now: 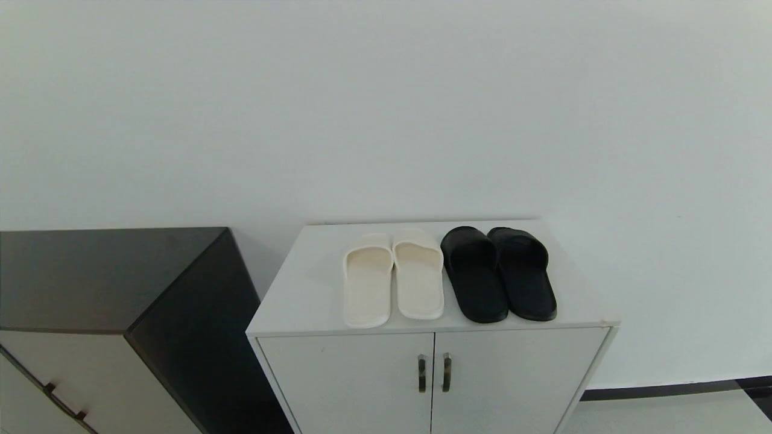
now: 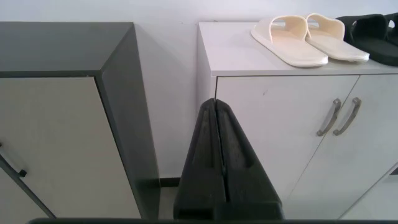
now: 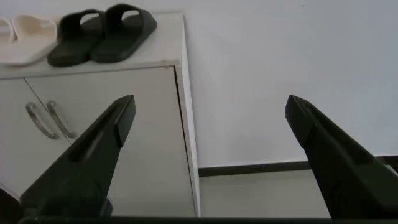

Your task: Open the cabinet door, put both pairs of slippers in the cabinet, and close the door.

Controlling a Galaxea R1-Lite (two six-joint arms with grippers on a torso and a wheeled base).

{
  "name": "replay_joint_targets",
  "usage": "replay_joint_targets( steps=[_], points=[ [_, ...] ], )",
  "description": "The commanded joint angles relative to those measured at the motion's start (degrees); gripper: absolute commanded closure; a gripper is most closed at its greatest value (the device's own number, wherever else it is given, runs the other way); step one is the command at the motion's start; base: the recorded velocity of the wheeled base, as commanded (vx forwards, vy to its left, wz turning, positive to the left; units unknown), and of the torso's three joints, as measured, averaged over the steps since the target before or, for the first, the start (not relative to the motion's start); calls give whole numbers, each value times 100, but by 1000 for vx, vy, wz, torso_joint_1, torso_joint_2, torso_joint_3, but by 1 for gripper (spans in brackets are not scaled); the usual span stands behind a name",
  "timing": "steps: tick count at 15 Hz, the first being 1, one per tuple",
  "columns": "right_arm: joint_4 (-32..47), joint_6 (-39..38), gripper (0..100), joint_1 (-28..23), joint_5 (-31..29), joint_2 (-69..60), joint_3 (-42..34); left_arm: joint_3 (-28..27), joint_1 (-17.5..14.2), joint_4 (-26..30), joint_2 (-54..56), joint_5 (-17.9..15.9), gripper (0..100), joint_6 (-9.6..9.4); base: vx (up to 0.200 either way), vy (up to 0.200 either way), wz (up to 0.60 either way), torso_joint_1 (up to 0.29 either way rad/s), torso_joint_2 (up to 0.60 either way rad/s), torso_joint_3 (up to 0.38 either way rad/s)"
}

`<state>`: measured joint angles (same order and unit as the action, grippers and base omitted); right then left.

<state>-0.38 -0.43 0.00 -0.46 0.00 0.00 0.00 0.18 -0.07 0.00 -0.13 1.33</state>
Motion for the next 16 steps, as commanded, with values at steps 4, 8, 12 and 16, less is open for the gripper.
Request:
replay_joint_targets(
  steps=[4, 8, 12, 16],
  points=[
    [627, -581, 0, 9, 1066, 1635, 2259, 0, -1, -1, -9, -4, 100, -10, 0, 0, 0, 0, 0, 0],
    [-569, -520, 0, 413, 1391, 4623, 2303, 0, -1, -1, -9, -48, 100, -124, 0, 0, 0, 0, 0, 0],
    [-2485, -1197, 0, 2804, -648, 7163, 3006, 0, -1, -1, -9, -48, 100, -150, 0, 0, 0, 0, 0, 0],
    [-2247, -1531, 0, 3735, -1966, 8253, 4359, 0, -1, -1, -9, -48, 100, -150, 0, 0, 0, 0, 0, 0]
  ],
)
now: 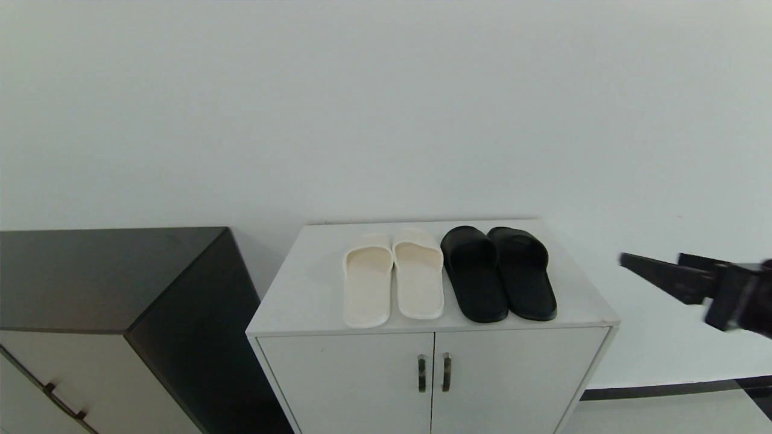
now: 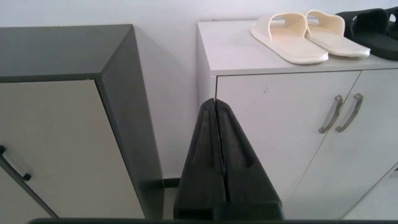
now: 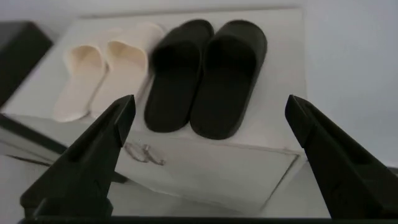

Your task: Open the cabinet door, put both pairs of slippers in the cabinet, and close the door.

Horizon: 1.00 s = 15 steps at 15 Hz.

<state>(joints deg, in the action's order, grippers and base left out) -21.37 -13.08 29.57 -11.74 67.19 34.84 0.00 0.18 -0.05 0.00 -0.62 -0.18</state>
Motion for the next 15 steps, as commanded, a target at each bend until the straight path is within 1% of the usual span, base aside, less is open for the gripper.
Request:
replay_joint_targets(
  steps=[1, 2, 4, 6, 7, 9, 11, 14, 15],
  points=[
    [-166, -388, 0, 848, -1146, 1832, 1034, 0, -1, -4, -9, 1, 100, 1, 0, 0, 0, 0, 0, 0],
    [-175, -459, 0, 919, -1384, 2061, 1104, 0, -1, -4, -9, 1, 100, 1, 0, 0, 0, 0, 0, 0],
    [-298, -476, 0, 980, -1639, 2465, 1192, 0, -1, 5, -9, 1, 100, 1, 0, 0, 0, 0, 0, 0],
    [-772, -459, 0, 1006, -2008, 2940, 1271, 0, -1, 5, -9, 1, 100, 1, 0, 0, 0, 0, 0, 0],
    [-1027, -441, 0, 1006, -2078, 3168, 1271, 0, -1, -4, -9, 1, 100, 1, 0, 0, 0, 0, 0, 0],
    [-1387, -423, 0, 998, -2069, 3564, 1271, 0, -1, -4, -9, 1, 100, 1, 0, 0, 0, 0, 0, 0],
    [-1581, -388, 0, 962, -2016, 3836, 1297, 0, -1, -4, -9, 1, 100, 9, 0, 0, 0, 0, 0, 0],
    [-1844, -186, 0, 901, -1753, 4021, 1271, 0, -1, -4, -9, 1, 100, 1, 0, 0, 0, 0, 0, 0],
    [-2055, -54, 0, 760, -1630, 4188, 1332, 0, -1, -4, -9, 1, 100, 1, 0, 0, 0, 0, 0, 0]
  ],
)
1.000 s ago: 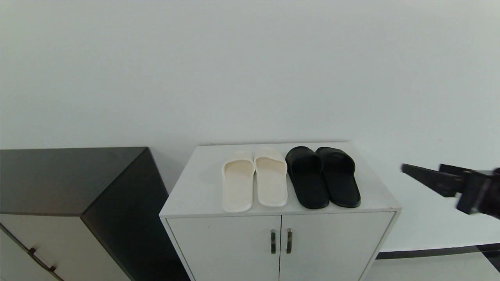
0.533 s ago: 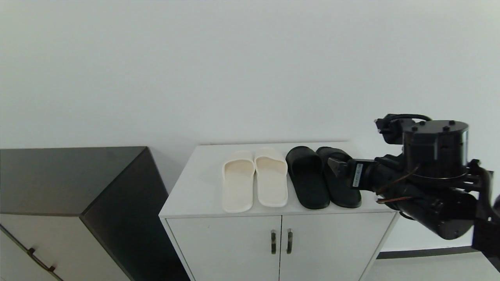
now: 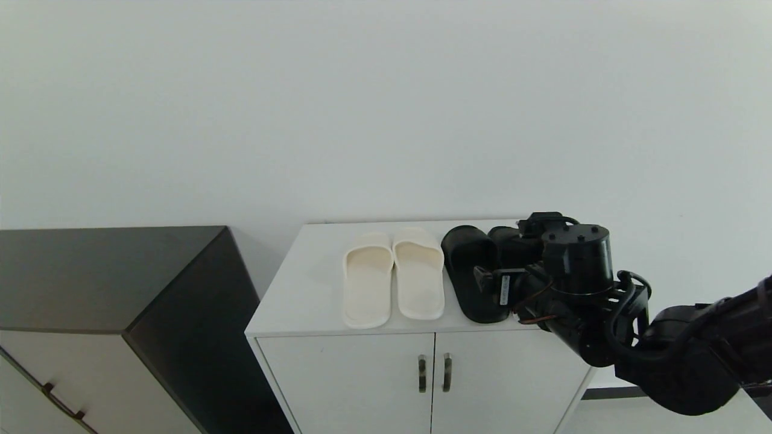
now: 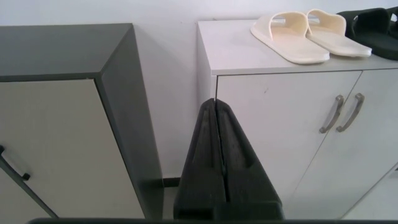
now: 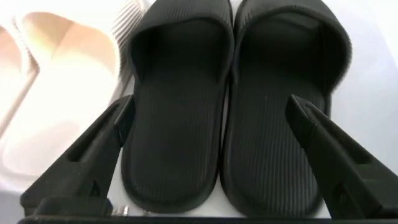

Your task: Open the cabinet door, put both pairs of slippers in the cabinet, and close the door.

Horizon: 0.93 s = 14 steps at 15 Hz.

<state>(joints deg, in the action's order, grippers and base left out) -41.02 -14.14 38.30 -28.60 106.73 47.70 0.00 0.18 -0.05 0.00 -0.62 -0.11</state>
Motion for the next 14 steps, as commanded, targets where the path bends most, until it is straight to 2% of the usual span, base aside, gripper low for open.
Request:
replay_joint_targets(
  steps=[1, 4, 12, 13, 14],
  points=[
    [-231, 140, 0, -227, 135, 375, 99, 0, -1, -4, -9, 1, 100, 2, 0, 0, 0, 0, 0, 0],
    [-468, 280, 0, -429, 214, 788, 389, 0, -1, -4, 0, 1, 100, 2, 0, 0, 0, 0, 0, 0],
    [-459, 439, 0, -754, 214, 1614, 1558, 0, -1, -4, -9, 1, 100, 20, 0, 0, 0, 0, 0, 0],
    [-459, 447, 100, -754, 232, 1623, 1567, 0, -1, -4, -9, 1, 100, 20, 0, 0, 0, 0, 0, 0],
    [-459, 482, 100, -754, 294, 1623, 1576, 0, -1, -4, -9, 1, 100, 20, 0, 0, 0, 0, 0, 0]
  ],
)
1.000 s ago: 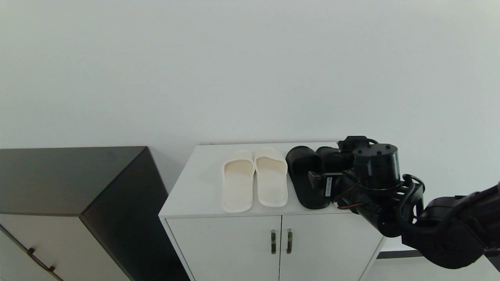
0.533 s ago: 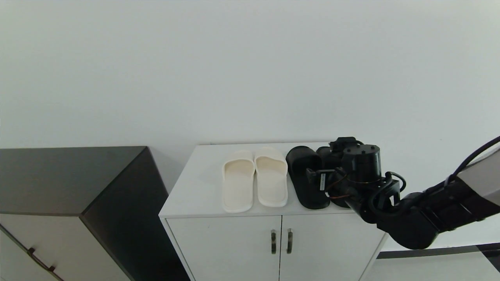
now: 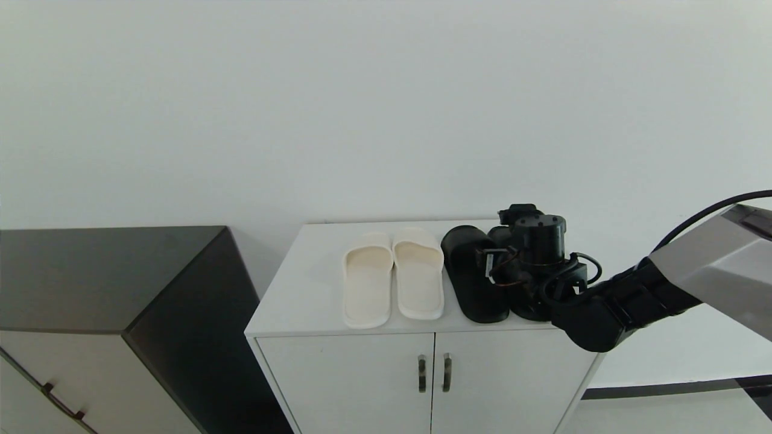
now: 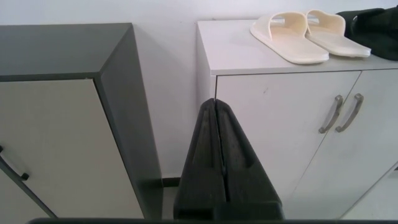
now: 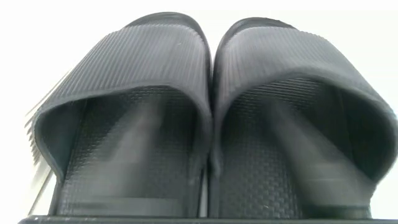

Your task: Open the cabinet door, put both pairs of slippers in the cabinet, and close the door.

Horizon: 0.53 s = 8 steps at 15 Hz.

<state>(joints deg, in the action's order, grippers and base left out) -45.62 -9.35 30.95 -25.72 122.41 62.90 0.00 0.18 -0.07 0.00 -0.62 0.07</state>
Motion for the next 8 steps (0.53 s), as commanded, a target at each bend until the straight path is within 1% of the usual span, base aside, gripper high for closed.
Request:
replay_joint_targets(
  steps=[1, 5, 8],
  points=[
    [-9, 47, 100, -19, 6, 55, 55, 0, -1, -1, -9, 1, 100, 1, 0, 0, 0, 0, 0, 0],
    [-9, 56, 100, -28, -12, -6, 29, 0, -1, -1, -9, 9, 100, 1, 0, 0, 0, 0, 0, 0],
    [0, 118, 100, 7, 15, -410, -200, 0, -1, -1, -9, 1, 100, -7, 0, 0, 0, 0, 0, 0]
  ],
)
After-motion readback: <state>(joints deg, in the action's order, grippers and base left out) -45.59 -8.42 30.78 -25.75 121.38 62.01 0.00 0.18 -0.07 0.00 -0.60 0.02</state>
